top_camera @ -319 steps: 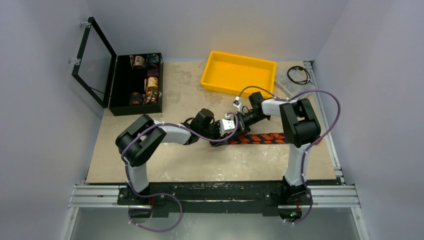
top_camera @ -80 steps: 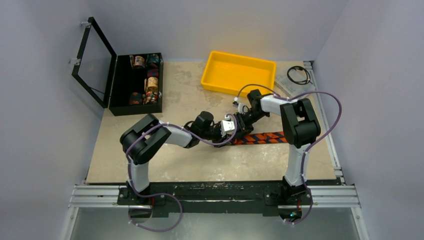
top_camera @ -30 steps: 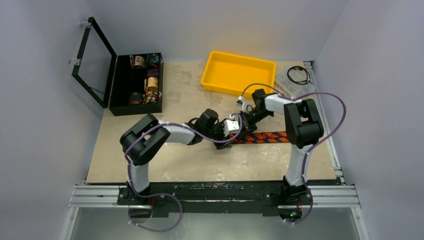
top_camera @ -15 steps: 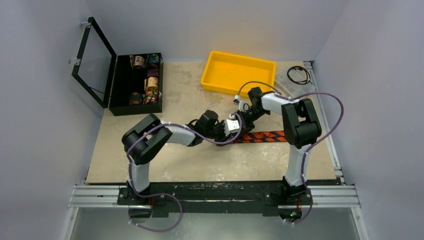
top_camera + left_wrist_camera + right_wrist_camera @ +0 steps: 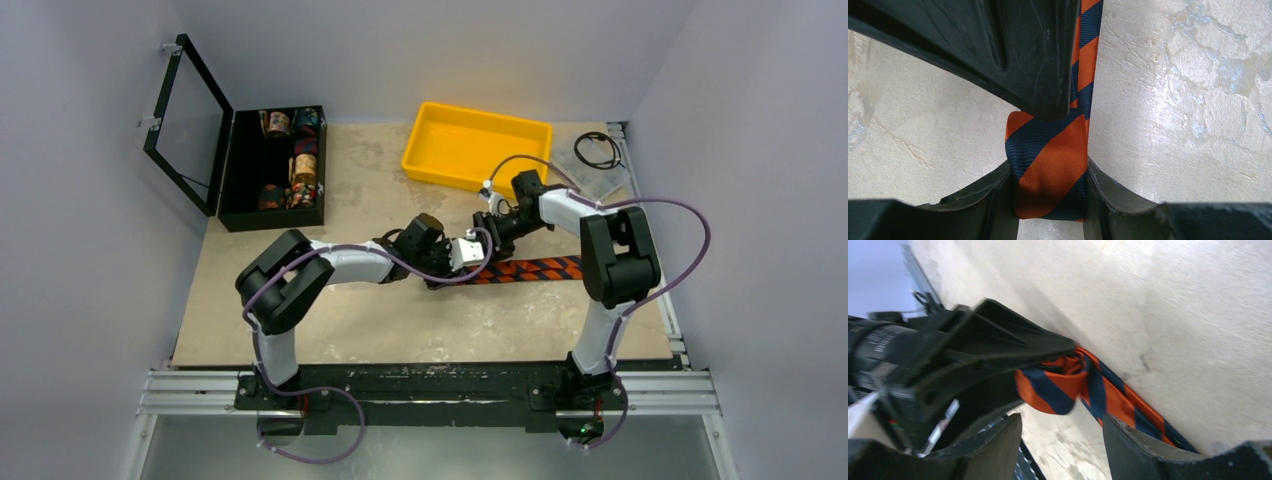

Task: Roll the ties
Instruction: Roll the tie at the center of the board.

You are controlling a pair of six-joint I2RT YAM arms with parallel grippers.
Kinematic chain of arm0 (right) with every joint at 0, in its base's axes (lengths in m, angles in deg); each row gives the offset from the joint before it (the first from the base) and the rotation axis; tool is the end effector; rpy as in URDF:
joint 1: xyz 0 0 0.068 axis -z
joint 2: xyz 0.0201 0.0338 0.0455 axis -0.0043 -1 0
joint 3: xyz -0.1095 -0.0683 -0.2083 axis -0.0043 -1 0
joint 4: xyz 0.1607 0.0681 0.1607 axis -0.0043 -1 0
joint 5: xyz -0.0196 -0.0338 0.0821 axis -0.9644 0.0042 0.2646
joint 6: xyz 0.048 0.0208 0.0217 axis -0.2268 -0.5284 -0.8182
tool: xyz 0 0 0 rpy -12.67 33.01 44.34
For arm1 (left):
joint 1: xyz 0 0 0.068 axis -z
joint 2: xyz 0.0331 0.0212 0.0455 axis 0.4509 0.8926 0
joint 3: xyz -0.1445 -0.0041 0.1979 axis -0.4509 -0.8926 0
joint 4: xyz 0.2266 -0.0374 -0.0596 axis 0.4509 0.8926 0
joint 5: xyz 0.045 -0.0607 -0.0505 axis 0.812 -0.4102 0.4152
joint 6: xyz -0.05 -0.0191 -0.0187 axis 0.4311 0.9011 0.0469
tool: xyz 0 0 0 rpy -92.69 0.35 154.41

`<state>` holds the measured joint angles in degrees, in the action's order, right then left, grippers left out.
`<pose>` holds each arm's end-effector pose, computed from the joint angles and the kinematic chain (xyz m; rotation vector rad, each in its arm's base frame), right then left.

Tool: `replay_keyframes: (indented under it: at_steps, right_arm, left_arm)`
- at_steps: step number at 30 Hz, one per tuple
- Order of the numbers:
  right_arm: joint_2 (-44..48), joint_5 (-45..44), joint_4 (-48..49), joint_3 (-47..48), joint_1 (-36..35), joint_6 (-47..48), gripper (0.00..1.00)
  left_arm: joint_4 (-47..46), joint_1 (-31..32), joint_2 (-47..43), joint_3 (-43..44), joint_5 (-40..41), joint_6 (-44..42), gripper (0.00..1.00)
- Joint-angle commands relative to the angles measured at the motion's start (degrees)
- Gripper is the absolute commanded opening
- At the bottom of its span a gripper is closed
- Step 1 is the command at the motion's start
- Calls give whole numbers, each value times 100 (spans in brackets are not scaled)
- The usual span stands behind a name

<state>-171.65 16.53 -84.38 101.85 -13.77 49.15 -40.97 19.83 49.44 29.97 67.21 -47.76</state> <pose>0.3063 0.1042 0.1418 -0.5616 2.7042 1.2578 0.2336 -0.2669 0.1322 1.4959 1.8252 -0.6030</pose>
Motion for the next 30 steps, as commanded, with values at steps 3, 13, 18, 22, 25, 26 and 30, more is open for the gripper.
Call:
replay_keyframes:
  at_steps: [3, 13, 18, 22, 25, 26, 30]
  right_arm:
    - [-15, 1077, 549, -81, -129, -671, 62]
    - [-507, 94, 292, 149, -221, -298, 45]
    - [-610, -147, 159, -1, -219, -51, 40]
    - [-673, -44, 349, -35, -217, -193, 48]
    - [-692, 168, 463, 6, -212, -252, 15]
    - [-692, 162, 462, 7, -212, -249, 5]
    - [-724, -364, 272, 9, -204, -66, 0]
  left_arm:
    - [1371, 30, 398, 172, 453, -366, 33]
    - [1397, 48, 424, 206, 380, -431, 35]
    - [1399, 48, 471, 242, 350, -439, 35]
    - [1395, 48, 500, 260, 313, -505, 35]
    - [1406, 46, 499, 261, 298, -545, 35]
    - [1410, 40, 493, 260, 282, -550, 35]
    - [1232, -40, 388, 188, 145, -465, 45]
